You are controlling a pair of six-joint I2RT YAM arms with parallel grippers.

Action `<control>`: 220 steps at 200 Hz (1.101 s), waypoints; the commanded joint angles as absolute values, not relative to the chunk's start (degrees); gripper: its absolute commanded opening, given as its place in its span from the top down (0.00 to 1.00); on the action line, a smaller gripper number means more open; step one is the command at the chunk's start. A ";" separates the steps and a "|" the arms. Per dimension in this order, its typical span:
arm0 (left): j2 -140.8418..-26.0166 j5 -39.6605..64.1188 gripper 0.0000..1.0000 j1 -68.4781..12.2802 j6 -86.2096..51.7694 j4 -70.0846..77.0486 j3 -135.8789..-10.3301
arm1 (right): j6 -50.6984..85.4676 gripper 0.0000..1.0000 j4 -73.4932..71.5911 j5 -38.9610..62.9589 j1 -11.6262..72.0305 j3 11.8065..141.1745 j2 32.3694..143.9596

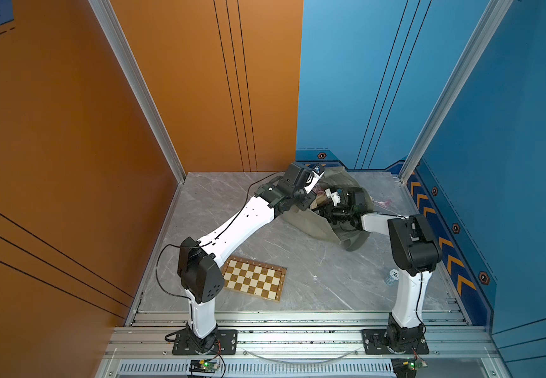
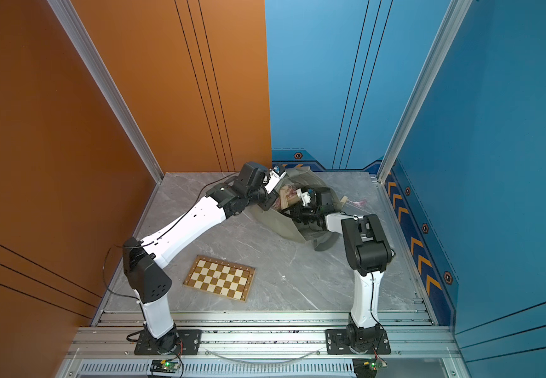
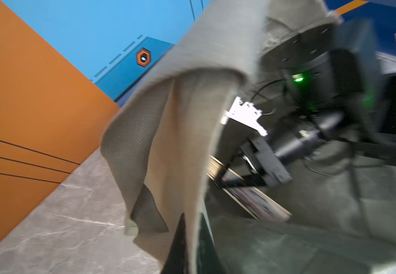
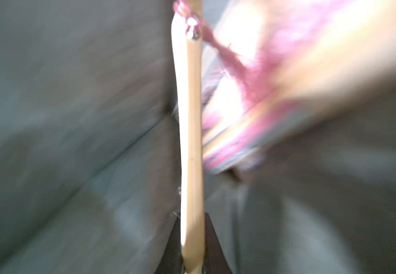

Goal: Take out the folding fans from the tote bags
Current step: Pick up the folding fan from the canvas bag.

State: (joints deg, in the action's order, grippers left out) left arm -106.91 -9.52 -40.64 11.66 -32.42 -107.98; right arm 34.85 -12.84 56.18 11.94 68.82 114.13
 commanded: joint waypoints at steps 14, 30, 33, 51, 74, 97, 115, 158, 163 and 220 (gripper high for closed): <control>-109.10 -17.32 1.00 -39.38 17.20 -34.60 -111.68 | 12.11 1.00 12.70 51.61 13.55 69.17 106.57; -109.69 -18.67 1.00 -38.51 17.77 -35.58 -112.88 | 9.26 1.00 12.23 48.25 13.55 66.79 102.22; -109.80 -18.51 1.00 -38.23 17.71 -35.79 -113.14 | 8.69 1.00 12.01 47.78 13.54 66.43 101.38; -110.04 -18.06 1.00 -36.50 16.53 -36.10 -113.72 | 6.62 1.00 11.94 47.09 13.43 65.66 97.86; -110.51 -17.45 1.00 -34.37 14.65 -36.29 -115.14 | 4.86 1.00 14.69 47.48 13.29 67.39 95.10; -111.54 -17.22 1.00 -32.98 13.25 -36.30 -117.08 | 2.63 1.00 17.48 48.56 13.41 69.09 91.82; -112.62 -17.47 1.00 -33.13 13.84 -36.40 -118.53 | 2.04 1.00 19.34 50.39 12.82 70.28 89.02; -113.48 -17.34 1.00 -33.49 12.65 -36.43 -119.35 | 7.19 1.00 16.25 55.93 7.82 69.87 81.42; -113.47 -17.35 1.00 -33.50 12.50 -36.47 -119.28 | 7.81 1.00 15.68 56.81 7.00 69.65 80.67; -112.56 -17.66 1.00 -33.53 12.04 -36.21 -117.47 | 20.58 1.00 0.23 55.39 -1.39 65.83 73.74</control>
State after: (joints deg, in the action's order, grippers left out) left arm -112.99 -16.49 -33.54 13.02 -36.71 -117.45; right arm 13.21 9.30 56.36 0.80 67.59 75.68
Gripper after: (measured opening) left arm 0.065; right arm 0.109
